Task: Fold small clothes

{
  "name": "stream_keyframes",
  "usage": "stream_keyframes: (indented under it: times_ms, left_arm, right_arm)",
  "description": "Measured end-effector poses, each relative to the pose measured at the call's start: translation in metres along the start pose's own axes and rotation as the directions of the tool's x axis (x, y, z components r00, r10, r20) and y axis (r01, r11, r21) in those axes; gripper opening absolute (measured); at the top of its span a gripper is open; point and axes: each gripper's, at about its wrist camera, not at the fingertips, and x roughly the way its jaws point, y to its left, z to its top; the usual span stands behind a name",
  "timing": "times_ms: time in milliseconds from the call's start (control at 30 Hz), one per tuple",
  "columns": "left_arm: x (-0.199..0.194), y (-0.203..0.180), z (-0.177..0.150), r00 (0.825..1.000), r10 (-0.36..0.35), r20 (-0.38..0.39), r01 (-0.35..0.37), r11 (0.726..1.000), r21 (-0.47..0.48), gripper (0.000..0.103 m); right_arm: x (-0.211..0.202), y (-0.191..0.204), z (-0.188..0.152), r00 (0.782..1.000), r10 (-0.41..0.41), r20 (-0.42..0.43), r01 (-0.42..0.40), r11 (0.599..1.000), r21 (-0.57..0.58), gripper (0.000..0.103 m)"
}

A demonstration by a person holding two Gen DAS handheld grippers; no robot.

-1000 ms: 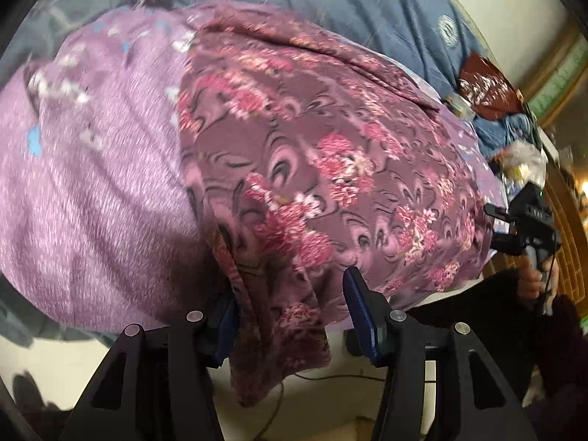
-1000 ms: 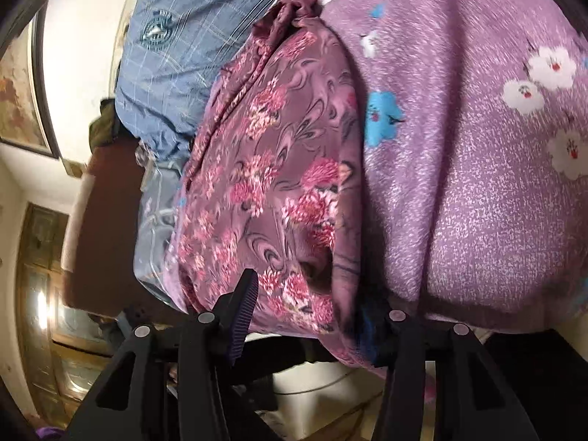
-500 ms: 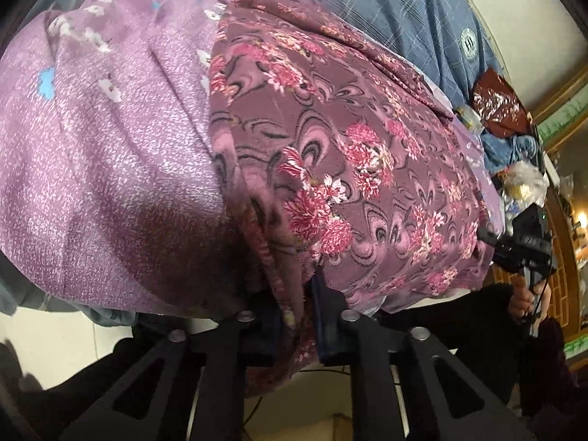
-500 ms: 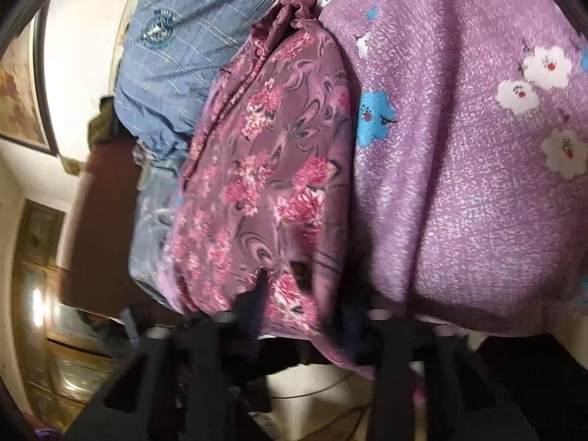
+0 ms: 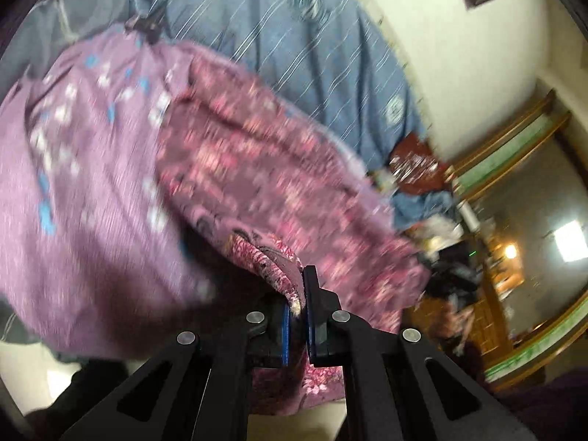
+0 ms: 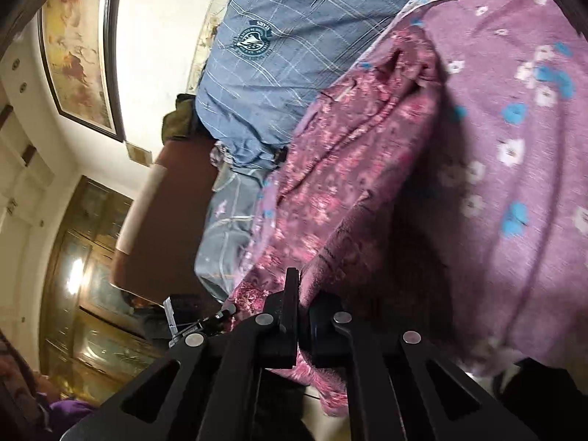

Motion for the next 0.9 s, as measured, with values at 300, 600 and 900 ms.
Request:
stream_keyframes:
  times_ms: [300, 600, 900]
  left_arm:
    - [0.016, 0.009, 0.108, 0.995, 0.007, 0.102, -0.005, 1.000, -0.017, 0.004]
    - [0.140, 0.088, 0.279, 0.970, 0.182, 0.161, -0.150, 0.970, -0.190, 0.014]
    - [0.158, 0.133, 0.262, 0.898, 0.236, 0.371, -0.078, 0.916, -0.395, 0.053]
  right_arm:
    - [0.020, 0.016, 0.075, 0.991, 0.072, 0.109, -0.072, 0.997, -0.003, 0.004]
    - [0.050, -0.055, 0.228, 0.902, -0.051, 0.430, -0.041, 0.978, 0.202, 0.011]
    - [0.071, -0.100, 0.246, 0.853, -0.210, 0.478, 0.072, 0.954, 0.291, 0.055]
